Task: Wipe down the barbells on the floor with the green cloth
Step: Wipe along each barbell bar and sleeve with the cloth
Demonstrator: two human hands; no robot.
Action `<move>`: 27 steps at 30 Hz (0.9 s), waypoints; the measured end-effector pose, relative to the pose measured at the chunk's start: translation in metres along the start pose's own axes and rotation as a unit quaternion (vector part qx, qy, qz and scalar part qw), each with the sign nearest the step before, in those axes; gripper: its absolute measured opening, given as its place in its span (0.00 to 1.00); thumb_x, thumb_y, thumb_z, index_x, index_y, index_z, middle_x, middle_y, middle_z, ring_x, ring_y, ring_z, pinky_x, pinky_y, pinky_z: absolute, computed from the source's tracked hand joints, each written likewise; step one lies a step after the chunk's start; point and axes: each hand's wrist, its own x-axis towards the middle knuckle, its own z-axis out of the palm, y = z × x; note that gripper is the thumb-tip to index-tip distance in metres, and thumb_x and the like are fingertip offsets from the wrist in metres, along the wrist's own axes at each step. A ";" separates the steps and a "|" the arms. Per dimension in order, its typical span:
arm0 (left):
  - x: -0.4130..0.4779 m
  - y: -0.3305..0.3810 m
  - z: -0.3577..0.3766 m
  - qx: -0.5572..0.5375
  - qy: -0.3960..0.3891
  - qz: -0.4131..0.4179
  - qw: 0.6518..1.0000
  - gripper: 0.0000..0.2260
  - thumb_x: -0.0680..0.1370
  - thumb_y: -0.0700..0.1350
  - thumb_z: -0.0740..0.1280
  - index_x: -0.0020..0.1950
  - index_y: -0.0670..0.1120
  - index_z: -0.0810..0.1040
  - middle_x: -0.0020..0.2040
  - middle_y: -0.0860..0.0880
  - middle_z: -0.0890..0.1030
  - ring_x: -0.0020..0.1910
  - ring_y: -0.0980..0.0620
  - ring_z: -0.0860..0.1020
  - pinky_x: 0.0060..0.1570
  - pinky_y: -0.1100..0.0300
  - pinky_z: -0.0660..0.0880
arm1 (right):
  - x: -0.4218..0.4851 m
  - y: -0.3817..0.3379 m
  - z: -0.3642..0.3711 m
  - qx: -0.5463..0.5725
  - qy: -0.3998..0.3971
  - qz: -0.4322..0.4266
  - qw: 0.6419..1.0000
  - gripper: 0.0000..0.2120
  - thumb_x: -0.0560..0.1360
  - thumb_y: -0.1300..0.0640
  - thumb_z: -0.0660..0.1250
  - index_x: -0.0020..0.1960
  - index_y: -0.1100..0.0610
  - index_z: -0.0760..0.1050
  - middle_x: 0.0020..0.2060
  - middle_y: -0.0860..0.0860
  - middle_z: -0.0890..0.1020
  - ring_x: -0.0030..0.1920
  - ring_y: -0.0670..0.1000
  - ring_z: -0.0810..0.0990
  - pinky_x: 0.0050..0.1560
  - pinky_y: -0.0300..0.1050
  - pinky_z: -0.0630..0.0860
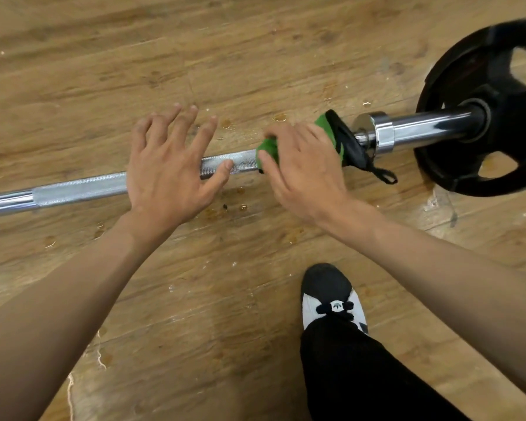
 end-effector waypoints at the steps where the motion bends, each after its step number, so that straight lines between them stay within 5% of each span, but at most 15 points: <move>1: -0.001 0.000 0.000 0.001 0.000 -0.003 1.000 0.31 0.83 0.67 0.52 0.78 0.48 0.71 0.76 0.40 0.73 0.76 0.38 0.68 0.73 0.41 0.60 | -0.004 0.015 -0.004 -0.016 -0.003 -0.018 1.000 0.17 0.85 0.52 0.59 0.64 0.64 0.76 0.56 0.58 0.83 0.55 0.59 0.81 0.76 0.54 0.63; 5: -0.002 0.000 -0.002 -0.007 0.000 0.003 1.000 0.31 0.84 0.66 0.52 0.79 0.48 0.70 0.76 0.40 0.73 0.75 0.37 0.69 0.73 0.41 0.60 | -0.021 0.034 -0.011 -0.126 0.047 0.096 0.986 0.18 0.87 0.47 0.57 0.62 0.58 0.80 0.70 0.63 0.74 0.70 0.63 0.74 0.82 0.60 0.44; 9: -0.005 0.003 -0.004 0.001 -0.007 0.007 1.000 0.31 0.84 0.66 0.52 0.79 0.48 0.70 0.75 0.40 0.74 0.75 0.37 0.69 0.73 0.41 0.60 | -0.026 -0.014 0.001 -0.072 0.042 0.211 0.974 0.20 0.86 0.50 0.54 0.71 0.57 0.76 0.68 0.59 0.77 0.74 0.62 0.69 0.81 0.65 0.46; 16: -0.017 0.008 -0.006 0.006 -0.003 0.022 1.000 0.30 0.85 0.64 0.53 0.80 0.47 0.70 0.74 0.40 0.75 0.75 0.37 0.70 0.74 0.41 0.59 | -0.024 -0.008 -0.010 -0.076 -0.058 -0.014 0.995 0.24 0.85 0.42 0.56 0.72 0.57 0.74 0.61 0.57 0.80 0.64 0.59 0.77 0.80 0.57 0.57; 22: -0.032 0.016 -0.013 0.001 -0.028 0.025 0.999 0.31 0.85 0.65 0.52 0.80 0.47 0.70 0.75 0.41 0.74 0.78 0.38 0.67 0.78 0.39 0.57 | -0.036 -0.003 -0.015 -0.129 0.020 0.175 0.976 0.24 0.85 0.43 0.55 0.61 0.62 0.78 0.52 0.62 0.79 0.56 0.63 0.76 0.73 0.63 0.64; 27: -0.048 0.022 -0.021 0.001 -0.055 0.042 0.998 0.31 0.85 0.65 0.51 0.81 0.48 0.68 0.78 0.40 0.72 0.80 0.38 0.65 0.79 0.39 0.56 | -0.042 -0.037 -0.011 -0.102 -0.025 0.027 0.994 0.23 0.84 0.40 0.56 0.62 0.56 0.78 0.54 0.57 0.80 0.52 0.60 0.77 0.58 0.59 0.68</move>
